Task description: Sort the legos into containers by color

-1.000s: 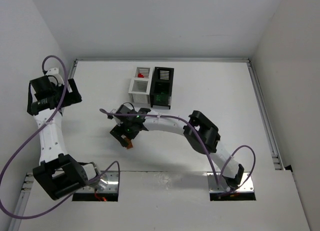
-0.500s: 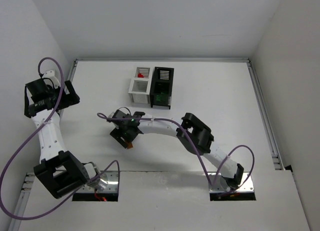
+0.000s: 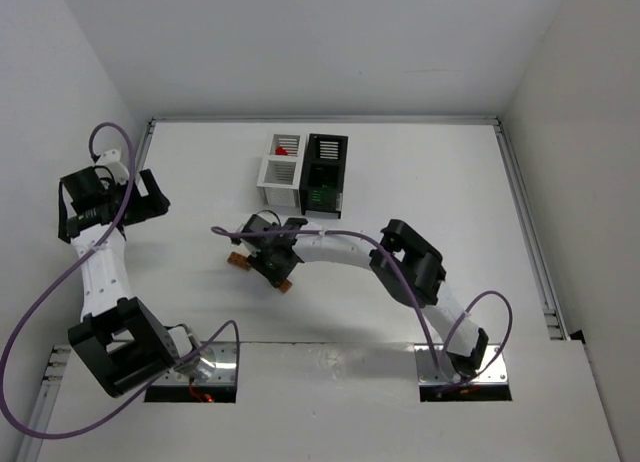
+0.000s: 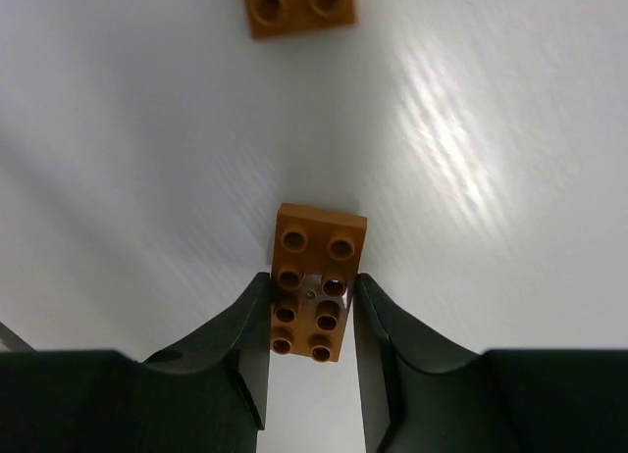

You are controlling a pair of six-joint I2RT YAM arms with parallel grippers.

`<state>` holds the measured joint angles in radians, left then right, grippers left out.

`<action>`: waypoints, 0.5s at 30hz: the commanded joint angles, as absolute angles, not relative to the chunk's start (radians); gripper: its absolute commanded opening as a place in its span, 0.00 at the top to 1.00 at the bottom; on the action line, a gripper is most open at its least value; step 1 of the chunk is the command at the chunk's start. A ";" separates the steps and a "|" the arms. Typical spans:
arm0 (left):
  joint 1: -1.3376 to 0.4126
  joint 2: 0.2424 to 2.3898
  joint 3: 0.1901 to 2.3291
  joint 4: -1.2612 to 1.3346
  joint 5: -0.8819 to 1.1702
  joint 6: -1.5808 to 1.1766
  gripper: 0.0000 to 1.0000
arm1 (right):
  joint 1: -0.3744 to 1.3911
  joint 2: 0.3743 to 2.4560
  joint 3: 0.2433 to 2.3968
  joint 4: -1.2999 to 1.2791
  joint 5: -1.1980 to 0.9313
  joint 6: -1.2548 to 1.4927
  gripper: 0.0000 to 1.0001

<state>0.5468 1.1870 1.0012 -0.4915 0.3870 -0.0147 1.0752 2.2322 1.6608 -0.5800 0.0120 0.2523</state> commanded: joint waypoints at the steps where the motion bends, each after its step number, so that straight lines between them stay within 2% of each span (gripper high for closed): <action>1: 0.534 1.175 0.965 -0.439 0.475 0.049 0.09 | 1.051 2.073 1.661 -0.579 0.090 0.148 1.00; 5: 0.488 1.126 0.895 -0.449 0.660 0.179 0.09 | 1.000 1.980 1.796 -0.560 0.156 0.055 1.00; 6: 0.468 1.112 0.881 -0.459 0.679 0.210 0.09 | 0.979 1.980 1.886 -0.560 0.181 0.039 1.00; 11: 0.336 1.065 0.847 -0.624 0.738 0.478 0.08 | 0.898 2.071 2.117 -0.592 0.219 -0.064 1.00; 15: 0.284 1.055 0.827 -0.687 0.734 0.549 0.08 | 0.832 2.146 2.230 -0.592 0.181 -0.083 1.00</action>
